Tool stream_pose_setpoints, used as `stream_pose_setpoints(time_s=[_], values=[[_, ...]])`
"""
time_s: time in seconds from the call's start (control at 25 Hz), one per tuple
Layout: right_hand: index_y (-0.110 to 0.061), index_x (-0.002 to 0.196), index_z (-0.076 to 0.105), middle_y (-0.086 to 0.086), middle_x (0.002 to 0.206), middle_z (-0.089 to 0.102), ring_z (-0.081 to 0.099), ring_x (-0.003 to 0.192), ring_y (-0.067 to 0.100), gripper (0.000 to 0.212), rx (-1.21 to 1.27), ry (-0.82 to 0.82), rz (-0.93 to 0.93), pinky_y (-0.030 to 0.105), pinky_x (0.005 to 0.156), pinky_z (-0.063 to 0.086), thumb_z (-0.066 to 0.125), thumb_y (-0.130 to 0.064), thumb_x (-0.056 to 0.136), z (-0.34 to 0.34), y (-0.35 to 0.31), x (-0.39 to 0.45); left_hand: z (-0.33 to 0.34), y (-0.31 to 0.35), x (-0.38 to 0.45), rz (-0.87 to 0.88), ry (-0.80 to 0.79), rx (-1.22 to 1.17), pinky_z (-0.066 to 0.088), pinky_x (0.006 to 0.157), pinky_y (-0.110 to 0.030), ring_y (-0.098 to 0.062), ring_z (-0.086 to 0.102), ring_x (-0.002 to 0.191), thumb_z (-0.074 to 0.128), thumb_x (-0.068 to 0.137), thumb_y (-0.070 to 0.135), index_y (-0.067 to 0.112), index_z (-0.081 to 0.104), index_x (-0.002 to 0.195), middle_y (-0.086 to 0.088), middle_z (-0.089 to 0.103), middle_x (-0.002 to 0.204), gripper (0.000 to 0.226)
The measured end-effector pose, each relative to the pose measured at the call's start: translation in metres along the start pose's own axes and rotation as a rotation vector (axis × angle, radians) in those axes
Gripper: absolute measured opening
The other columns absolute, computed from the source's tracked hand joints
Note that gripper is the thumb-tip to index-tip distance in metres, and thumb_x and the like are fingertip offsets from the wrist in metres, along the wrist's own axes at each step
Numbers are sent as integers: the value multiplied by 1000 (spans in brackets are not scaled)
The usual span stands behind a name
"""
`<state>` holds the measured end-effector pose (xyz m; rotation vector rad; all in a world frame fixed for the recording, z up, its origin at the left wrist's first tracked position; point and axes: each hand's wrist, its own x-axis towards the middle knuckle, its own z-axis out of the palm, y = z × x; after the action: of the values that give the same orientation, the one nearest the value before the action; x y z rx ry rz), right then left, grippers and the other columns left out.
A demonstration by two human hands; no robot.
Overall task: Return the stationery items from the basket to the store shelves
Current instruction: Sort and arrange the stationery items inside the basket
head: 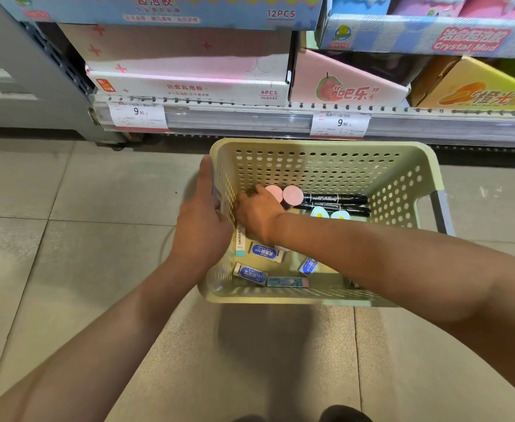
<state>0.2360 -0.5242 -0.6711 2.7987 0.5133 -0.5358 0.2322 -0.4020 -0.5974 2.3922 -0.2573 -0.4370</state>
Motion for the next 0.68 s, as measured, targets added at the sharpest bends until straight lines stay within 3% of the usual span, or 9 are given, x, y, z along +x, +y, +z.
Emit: stream_pose_setpoints(time_s=[0.2, 0.32, 0.4, 0.48, 0.56, 0.68], values=[[-13, 112, 60, 10, 115, 53, 56, 103, 29, 28, 119, 119, -47, 38, 100, 31, 53, -22, 87, 6, 6, -3, -2, 5, -2, -8, -15, 12, 40, 68, -29, -17, 53, 82, 44, 88, 2, 35, -2, 149, -8, 52, 132, 84], [-10, 117, 56, 11, 115, 52, 56, 104, 29, 44, 224, 104, -136, 37, 97, 36, 60, -34, 80, -6, 16, -19, -4, 7, -3, -10, -30, 5, 41, 66, -30, -12, 52, 72, 45, 88, 2, 33, -2, 149, -2, 55, 118, 84], [-6, 118, 54, 13, 112, 53, 56, 98, 29, 46, 408, 72, -182, 35, 85, 44, 61, -30, 80, -19, 26, -39, -5, 9, -4, -7, -40, -11, 39, 66, -30, -3, 48, 67, 45, 88, 4, 31, -2, 150, 1, 53, 107, 82], [-2, 114, 56, 14, 104, 56, 54, 87, 23, 35, 670, 64, -163, 29, 76, 43, 58, -21, 84, -28, 36, -62, -5, 12, -5, -7, -49, -22, 40, 68, -30, -1, 46, 67, 46, 90, 8, 30, -1, 150, 0, 55, 110, 79], [4, 108, 58, 17, 94, 60, 54, 75, 17, 24, 951, -6, -73, 27, 70, 40, 49, -12, 92, -32, 46, -83, -6, 12, -6, -4, -55, -21, 41, 70, -30, -1, 45, 68, 46, 92, 12, 29, -1, 150, 3, 55, 110, 77], [4, 101, 58, 20, 92, 64, 61, 81, 23, 18, 1165, -220, 86, 32, 76, 49, 44, -5, 94, -27, 57, -108, -8, 13, -6, -1, -71, -17, 40, 70, -29, 1, 45, 67, 46, 93, 14, 29, -3, 150, 8, 50, 102, 77]])
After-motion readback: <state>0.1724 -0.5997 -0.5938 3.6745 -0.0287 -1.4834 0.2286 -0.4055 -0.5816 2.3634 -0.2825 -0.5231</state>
